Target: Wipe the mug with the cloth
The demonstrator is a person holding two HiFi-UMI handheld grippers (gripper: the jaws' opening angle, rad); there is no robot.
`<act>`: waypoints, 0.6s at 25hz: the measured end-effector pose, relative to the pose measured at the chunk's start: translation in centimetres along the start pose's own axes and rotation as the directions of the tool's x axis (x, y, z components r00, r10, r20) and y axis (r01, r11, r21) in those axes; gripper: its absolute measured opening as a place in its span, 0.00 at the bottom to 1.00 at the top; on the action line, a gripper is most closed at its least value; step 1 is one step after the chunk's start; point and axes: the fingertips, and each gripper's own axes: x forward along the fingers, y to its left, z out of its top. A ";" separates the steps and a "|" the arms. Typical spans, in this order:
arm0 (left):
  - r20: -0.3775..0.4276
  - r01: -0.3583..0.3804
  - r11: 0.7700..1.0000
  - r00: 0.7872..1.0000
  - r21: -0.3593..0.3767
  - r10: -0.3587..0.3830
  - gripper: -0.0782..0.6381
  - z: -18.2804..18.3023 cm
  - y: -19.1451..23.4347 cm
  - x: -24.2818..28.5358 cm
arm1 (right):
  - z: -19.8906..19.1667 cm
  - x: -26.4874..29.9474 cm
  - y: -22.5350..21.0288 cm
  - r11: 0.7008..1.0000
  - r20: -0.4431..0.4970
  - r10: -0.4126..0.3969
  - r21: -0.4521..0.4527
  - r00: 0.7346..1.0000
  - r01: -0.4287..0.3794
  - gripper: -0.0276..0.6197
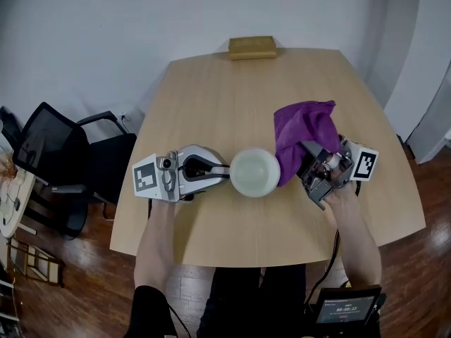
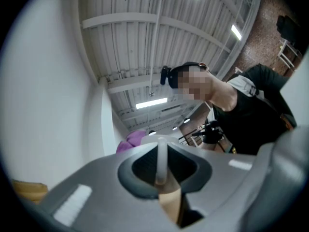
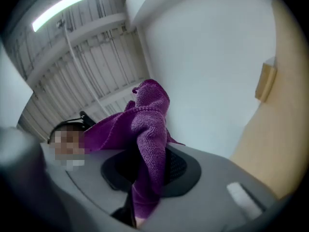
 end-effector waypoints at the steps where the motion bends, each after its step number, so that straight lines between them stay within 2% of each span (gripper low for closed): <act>1: -0.019 0.006 1.000 1.000 0.009 -0.006 0.20 -0.2 -0.2 0.2 | -0.1 0.2 0.8 0.999 -0.011 0.045 0.003 0.999 -0.045 0.16; 3: -0.049 0.022 0.999 0.999 0.025 -0.021 0.20 -0.6 -0.7 0.8 | -1.8 0.5 0.5 0.998 -0.084 0.056 0.015 0.995 -0.055 0.16; 8: -0.077 0.067 0.997 0.995 0.043 -0.063 0.20 -0.7 -1.7 1.5 | -5.7 0.4 -3.3 0.994 -0.223 -0.070 0.069 0.972 0.087 0.16; 10: -0.081 0.085 0.995 0.993 0.046 -0.081 0.20 -0.7 -2.2 1.7 | -7.3 -0.1 -5.0 0.983 -0.302 -0.169 0.019 0.938 0.183 0.16; 13: -0.104 0.119 0.991 0.988 0.059 -0.112 0.20 -1.1 -3.2 2.5 | -9.0 -1.2 -7.0 0.947 -0.405 -0.319 -0.100 0.857 0.305 0.16; 14: -0.116 0.131 0.989 0.986 0.062 -0.123 0.20 -1.3 -3.6 2.7 | -8.8 -1.6 -7.2 0.938 -0.413 -0.345 -0.130 0.843 0.320 0.16; 15: -0.129 0.144 0.988 0.982 0.063 -0.135 0.20 -1.5 -3.9 3.0 | -8.2 -1.8 -6.9 0.937 -0.401 -0.349 -0.149 0.847 0.316 0.16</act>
